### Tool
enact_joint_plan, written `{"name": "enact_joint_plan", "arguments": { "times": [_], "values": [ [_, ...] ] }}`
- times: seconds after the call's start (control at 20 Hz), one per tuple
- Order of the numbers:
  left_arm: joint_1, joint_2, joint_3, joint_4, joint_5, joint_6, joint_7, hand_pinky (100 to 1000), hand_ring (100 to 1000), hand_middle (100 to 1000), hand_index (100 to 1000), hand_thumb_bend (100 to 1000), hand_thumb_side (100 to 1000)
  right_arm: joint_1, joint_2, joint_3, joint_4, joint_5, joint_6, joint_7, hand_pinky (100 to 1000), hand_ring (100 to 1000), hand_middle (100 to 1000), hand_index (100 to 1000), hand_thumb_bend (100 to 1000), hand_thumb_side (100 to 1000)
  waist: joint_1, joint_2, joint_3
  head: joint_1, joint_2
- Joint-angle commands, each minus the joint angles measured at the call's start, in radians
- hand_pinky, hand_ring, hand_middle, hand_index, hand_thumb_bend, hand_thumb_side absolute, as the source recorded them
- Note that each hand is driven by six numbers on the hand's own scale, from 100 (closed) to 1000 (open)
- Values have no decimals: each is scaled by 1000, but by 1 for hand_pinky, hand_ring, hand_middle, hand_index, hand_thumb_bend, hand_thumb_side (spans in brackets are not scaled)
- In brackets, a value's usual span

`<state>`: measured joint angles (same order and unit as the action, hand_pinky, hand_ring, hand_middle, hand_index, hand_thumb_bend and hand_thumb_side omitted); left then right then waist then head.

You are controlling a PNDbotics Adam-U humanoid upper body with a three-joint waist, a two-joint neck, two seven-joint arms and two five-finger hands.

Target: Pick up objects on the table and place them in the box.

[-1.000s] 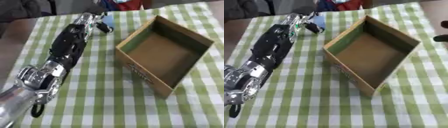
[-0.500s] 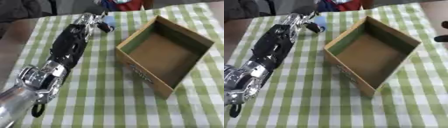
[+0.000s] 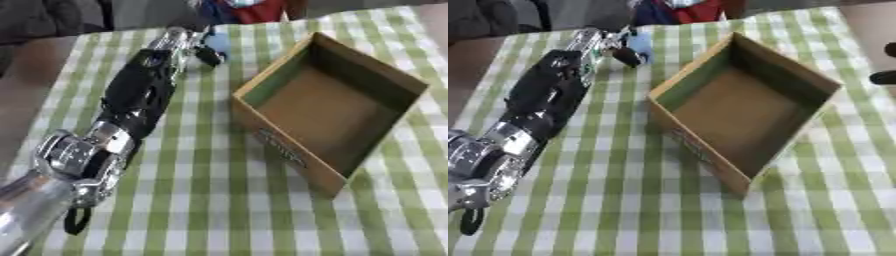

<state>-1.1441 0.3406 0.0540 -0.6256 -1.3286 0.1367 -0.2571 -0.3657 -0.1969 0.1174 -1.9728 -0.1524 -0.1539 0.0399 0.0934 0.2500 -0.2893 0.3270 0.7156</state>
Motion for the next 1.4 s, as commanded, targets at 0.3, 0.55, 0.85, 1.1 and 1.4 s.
{"name": "enact_joint_plan", "arguments": {
  "times": [0.3,0.55,0.85,1.1,1.4],
  "values": [
    [-31,46,-57,-207,11,-87,49,654,502,466,621,213,456,-3,-3,-3,-18,-2,-2,5,630,771,730,735,100,421,-11,-43,17,-3,8],
    [-27,49,-161,-435,81,-230,4,661,513,476,635,219,476,4,-6,-2,-16,-6,-2,8,631,771,731,736,100,423,-17,-65,47,-28,17],
    [-4,0,-299,-552,277,-347,-56,668,525,489,645,230,483,2,-7,3,-19,-11,-1,15,633,771,732,737,100,424,-21,-83,60,-45,16],
    [9,-68,-358,-548,285,-381,-72,673,540,507,662,230,490,-2,-6,7,-21,-16,0,20,634,771,732,737,100,424,-24,-87,52,-45,16],
    [41,-150,-387,-489,209,-409,-77,681,574,544,692,239,493,-6,-4,8,-22,-20,2,22,635,772,733,737,100,424,-23,-87,47,-48,12]
  ]
}}
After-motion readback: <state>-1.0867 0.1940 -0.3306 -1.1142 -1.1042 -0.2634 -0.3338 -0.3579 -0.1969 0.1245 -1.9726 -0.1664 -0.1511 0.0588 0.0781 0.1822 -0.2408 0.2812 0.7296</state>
